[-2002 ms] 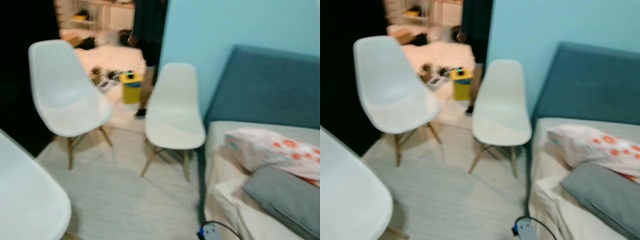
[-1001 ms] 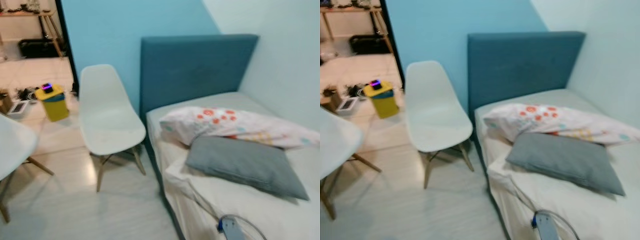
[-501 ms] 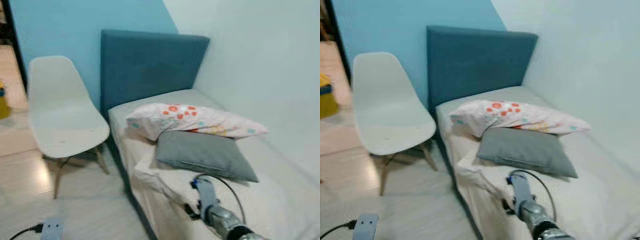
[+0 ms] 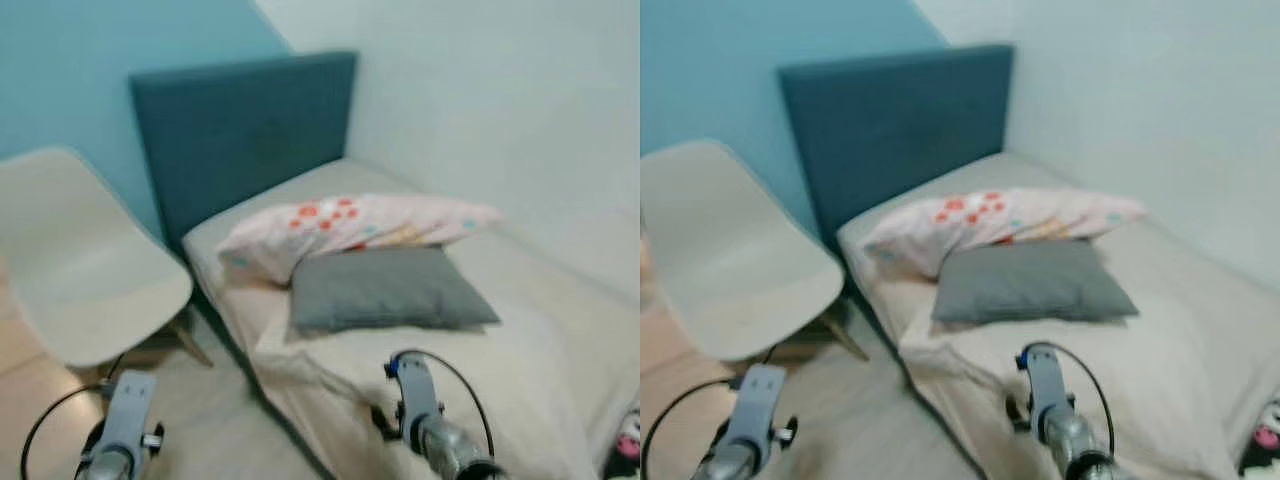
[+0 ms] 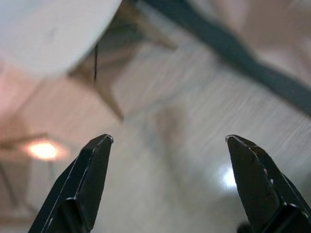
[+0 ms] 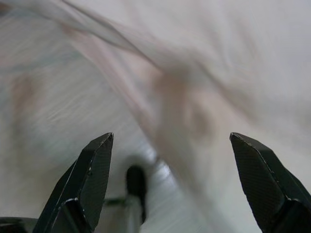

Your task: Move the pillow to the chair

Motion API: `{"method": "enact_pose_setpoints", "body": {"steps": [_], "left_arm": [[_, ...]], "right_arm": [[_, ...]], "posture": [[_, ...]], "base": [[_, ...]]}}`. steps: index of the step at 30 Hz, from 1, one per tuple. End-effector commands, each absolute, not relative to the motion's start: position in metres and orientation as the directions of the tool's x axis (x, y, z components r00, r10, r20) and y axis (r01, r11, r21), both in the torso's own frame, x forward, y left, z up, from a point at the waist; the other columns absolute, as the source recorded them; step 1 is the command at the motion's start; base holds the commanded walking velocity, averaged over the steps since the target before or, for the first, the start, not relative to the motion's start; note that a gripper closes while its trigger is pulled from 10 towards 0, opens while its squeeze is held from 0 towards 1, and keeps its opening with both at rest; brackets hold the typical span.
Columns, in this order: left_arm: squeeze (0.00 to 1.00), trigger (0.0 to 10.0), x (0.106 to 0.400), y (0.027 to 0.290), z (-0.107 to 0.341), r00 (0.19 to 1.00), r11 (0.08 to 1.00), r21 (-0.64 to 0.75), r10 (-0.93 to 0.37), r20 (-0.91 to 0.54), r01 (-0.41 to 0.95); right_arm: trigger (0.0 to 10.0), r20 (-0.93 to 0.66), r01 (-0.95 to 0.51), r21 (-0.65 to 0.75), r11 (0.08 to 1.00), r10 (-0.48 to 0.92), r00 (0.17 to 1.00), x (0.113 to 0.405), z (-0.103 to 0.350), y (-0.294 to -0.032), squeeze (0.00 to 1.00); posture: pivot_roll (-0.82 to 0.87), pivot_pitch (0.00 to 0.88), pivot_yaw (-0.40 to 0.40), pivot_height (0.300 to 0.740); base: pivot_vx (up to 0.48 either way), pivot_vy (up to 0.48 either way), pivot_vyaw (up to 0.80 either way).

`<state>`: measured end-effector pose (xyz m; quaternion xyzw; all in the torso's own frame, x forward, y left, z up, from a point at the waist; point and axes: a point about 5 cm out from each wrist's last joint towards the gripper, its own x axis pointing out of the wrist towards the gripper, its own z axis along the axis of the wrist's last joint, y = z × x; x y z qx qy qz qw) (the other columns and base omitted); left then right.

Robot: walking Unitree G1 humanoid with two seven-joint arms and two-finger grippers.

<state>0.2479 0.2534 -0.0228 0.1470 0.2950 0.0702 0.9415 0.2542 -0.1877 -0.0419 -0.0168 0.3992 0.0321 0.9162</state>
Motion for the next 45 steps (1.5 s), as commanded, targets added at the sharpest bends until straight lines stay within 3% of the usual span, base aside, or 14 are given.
{"method": "enact_pose_setpoints", "body": {"steps": [1,6,16,23,26,38,45], "left_arm": [[0.00,10.0,0.259,0.243,-0.018,0.835,0.953,0.303,0.181,-0.520,-0.018],[0.00,10.0,0.263,0.226,-0.020,0.836,0.960,0.281,0.139,-0.531,0.019],[0.00,10.0,0.227,0.218,-0.052,0.731,0.980,0.189,0.173,-0.660,-0.062],[0.00,10.0,0.230,0.220,-0.048,0.762,0.980,0.166,0.189,-0.620,-0.109],[0.00,10.0,0.233,0.223,-0.045,0.769,0.977,0.152,0.214,-0.602,-0.152],[0.00,10.0,0.237,0.223,-0.041,0.780,0.976,0.137,0.216,-0.588,-0.167],[0.00,10.0,0.236,0.221,-0.042,0.783,0.978,0.136,0.208,-0.586,-0.158]], "right_arm": [[10.0,-0.729,-0.009,0.023,1.000,0.023,0.684,0.252,-0.043,-0.196,0.00],[10.0,-0.734,0.005,0.002,1.000,-0.002,0.680,0.246,-0.045,-0.203,0.00],[10.0,-0.673,-0.019,0.011,1.000,0.021,0.740,0.267,-0.028,-0.203,0.00],[10.0,-0.538,-0.055,0.130,0.990,0.117,0.834,0.299,0.000,-0.189,0.00],[10.0,-0.432,-0.153,0.202,0.967,0.229,0.872,0.318,0.022,-0.177,0.00],[10.0,-0.311,-0.268,0.263,0.927,0.344,0.886,0.339,0.050,-0.165,0.00],[10.0,-0.272,-0.247,0.296,0.923,0.329,0.904,0.345,0.059,-0.165,0.00]], "posture": [[-0.16,0.000,0.014,0.740],[-0.18,0.000,-0.004,0.740],[-0.19,0.000,-0.025,0.740],[-0.19,0.000,-0.025,0.740],[-0.20,0.000,-0.026,0.740],[-0.21,0.000,-0.011,0.740],[-0.22,0.000,-0.006,0.740]], "base": [[0.000,0.000,-0.80],[0.000,0.000,0.00],[0.000,0.000,0.00],[0.000,0.000,0.00],[0.296,0.000,0.00],[0.313,0.000,0.00],[0.325,0.000,0.00]]}}
